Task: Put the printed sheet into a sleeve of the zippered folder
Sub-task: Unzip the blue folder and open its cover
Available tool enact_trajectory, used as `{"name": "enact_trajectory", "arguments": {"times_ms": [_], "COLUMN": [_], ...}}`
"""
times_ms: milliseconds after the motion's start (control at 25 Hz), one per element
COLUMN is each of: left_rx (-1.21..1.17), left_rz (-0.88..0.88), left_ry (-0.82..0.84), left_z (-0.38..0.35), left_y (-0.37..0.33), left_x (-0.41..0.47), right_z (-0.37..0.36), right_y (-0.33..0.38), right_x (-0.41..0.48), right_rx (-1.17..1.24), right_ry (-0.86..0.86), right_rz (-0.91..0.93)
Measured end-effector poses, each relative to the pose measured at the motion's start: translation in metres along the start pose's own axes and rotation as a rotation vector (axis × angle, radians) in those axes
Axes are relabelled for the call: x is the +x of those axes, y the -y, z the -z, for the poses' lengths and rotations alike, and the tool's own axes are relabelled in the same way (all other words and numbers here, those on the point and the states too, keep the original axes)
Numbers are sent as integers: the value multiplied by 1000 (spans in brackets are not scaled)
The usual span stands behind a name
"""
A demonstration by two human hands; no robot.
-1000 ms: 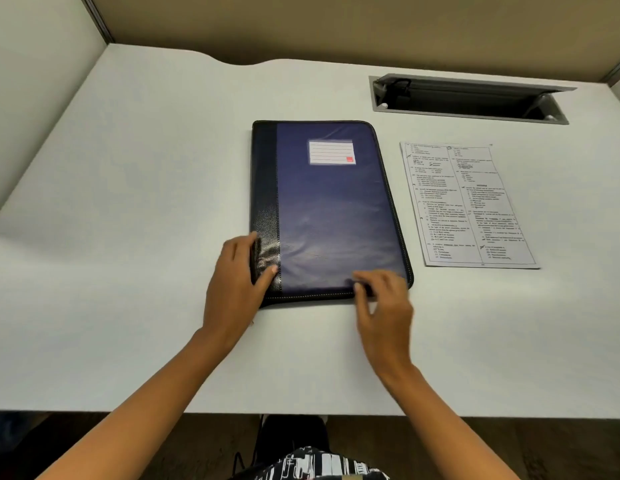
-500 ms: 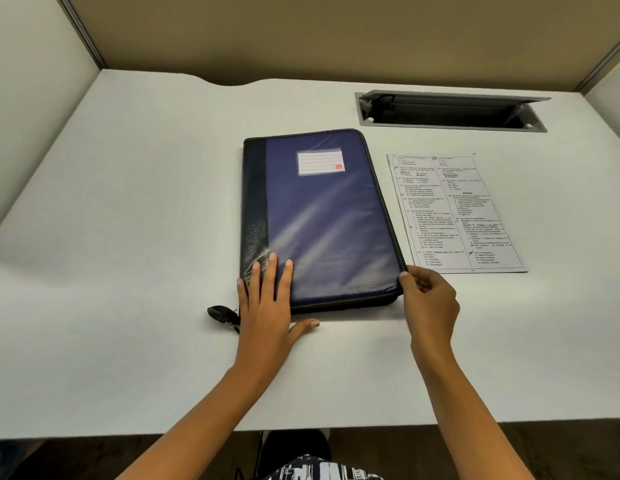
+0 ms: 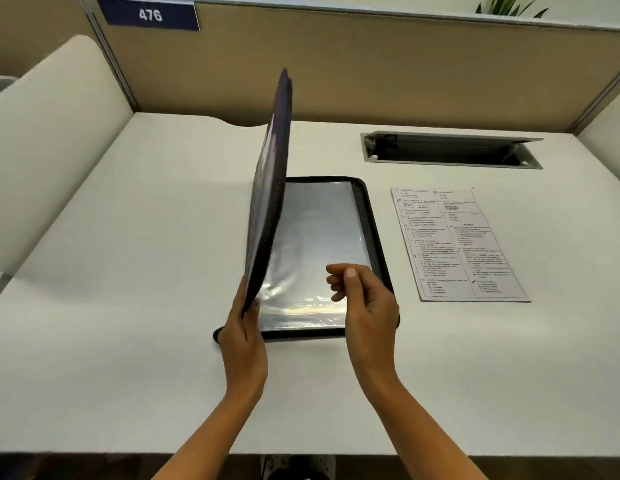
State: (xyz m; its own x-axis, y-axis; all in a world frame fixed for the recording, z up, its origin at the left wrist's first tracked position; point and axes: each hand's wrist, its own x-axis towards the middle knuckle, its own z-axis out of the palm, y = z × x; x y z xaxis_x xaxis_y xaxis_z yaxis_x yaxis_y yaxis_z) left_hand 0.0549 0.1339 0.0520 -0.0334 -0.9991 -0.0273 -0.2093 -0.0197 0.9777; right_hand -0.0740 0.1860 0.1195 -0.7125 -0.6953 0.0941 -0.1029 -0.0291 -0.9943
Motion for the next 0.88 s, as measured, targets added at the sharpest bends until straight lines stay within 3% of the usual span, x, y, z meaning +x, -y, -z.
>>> {"name": "enact_trajectory", "arguments": {"times_ms": [240, 400, 560, 760, 880], "left_rx": [-254, -423, -601, -355, -91], "left_rz": [429, 584, 662, 688, 538], "left_ry": [-216, -341, -394, -477, -583], "left_z": [18, 34, 49, 56, 45], "left_y": [-2, 4, 15, 31, 24], "left_x": [11, 27, 40, 42, 40], "right_z": [-19, -16, -9, -6, -6], "right_y": [-49, -85, -109, -116, -114], "right_x": [0, 1, -6, -10, -7], "right_rx": [-262, -490, -634, -720, -721], "right_ry": [150, 280, 442, 418, 401], "right_rz": [17, 51, 225, 329, 362]}}
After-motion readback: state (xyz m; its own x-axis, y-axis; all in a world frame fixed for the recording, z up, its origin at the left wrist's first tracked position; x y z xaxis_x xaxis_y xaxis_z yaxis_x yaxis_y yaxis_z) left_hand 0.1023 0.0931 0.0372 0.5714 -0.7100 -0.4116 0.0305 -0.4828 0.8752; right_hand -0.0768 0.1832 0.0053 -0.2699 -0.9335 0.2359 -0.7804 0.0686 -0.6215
